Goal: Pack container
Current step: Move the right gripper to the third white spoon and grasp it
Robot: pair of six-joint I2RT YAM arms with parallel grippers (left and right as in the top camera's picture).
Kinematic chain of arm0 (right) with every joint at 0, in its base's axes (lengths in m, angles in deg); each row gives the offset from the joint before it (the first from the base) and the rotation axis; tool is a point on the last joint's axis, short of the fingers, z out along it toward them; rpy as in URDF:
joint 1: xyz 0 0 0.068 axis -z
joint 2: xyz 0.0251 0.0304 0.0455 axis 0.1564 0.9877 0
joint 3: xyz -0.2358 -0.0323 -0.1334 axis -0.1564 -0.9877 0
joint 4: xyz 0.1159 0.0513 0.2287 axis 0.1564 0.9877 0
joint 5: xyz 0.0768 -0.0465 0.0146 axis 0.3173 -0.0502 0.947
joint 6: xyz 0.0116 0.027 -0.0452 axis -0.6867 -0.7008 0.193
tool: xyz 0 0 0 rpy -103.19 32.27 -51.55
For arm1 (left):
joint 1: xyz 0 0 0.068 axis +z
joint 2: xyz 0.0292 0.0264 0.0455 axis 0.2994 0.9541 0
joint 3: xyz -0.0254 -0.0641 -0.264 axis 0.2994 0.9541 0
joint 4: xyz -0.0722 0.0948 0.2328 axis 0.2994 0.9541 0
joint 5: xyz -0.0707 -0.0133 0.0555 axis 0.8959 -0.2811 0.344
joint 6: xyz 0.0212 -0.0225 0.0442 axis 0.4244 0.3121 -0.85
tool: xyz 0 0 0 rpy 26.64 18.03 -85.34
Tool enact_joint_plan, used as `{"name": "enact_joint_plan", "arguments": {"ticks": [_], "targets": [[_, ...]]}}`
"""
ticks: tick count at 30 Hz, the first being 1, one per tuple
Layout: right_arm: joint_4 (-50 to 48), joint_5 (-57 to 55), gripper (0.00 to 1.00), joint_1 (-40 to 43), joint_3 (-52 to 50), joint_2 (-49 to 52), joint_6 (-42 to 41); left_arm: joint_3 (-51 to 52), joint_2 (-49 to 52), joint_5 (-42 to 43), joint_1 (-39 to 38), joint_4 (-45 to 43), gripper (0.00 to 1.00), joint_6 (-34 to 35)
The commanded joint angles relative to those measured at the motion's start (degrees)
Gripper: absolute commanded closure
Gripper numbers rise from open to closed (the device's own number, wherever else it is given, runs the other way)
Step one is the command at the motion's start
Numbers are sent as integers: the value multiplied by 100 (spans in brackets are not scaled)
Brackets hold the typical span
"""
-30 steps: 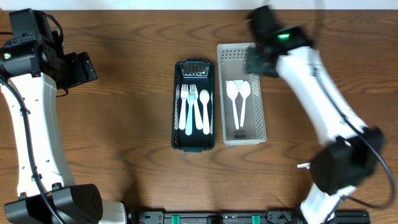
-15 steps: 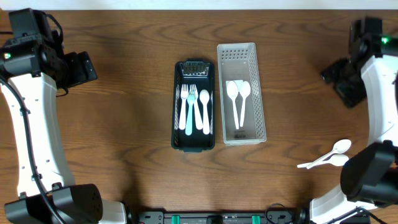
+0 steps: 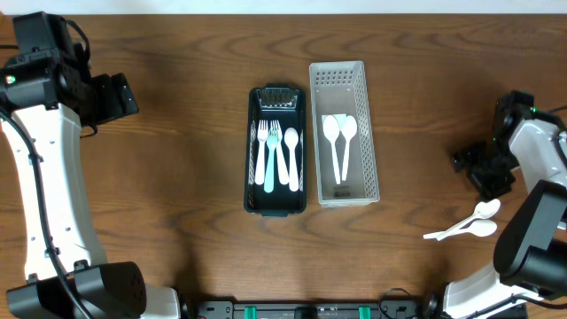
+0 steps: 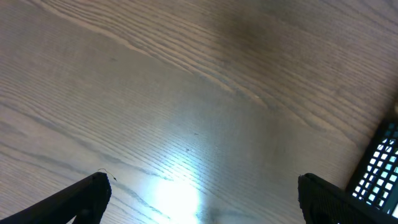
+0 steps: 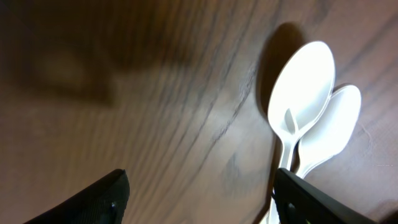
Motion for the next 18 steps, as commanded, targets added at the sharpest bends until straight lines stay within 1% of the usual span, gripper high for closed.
{"name": "enact_joint_plan", "arguments": {"ticks": [1,8,13,18], "targets": [[-186,4,22,76,-289,24,293,37,61,-28,9,13,2,-98],[-608,-4,21,90,-673,26,481,37,61,-28,9,13,2,-101],[-560,-15,21,109,-706,24,577,37,61,-28,9,13,2,-101],[-223,44,20,166,-706,24,741,37,61,-28,9,13,2,-101]]}}
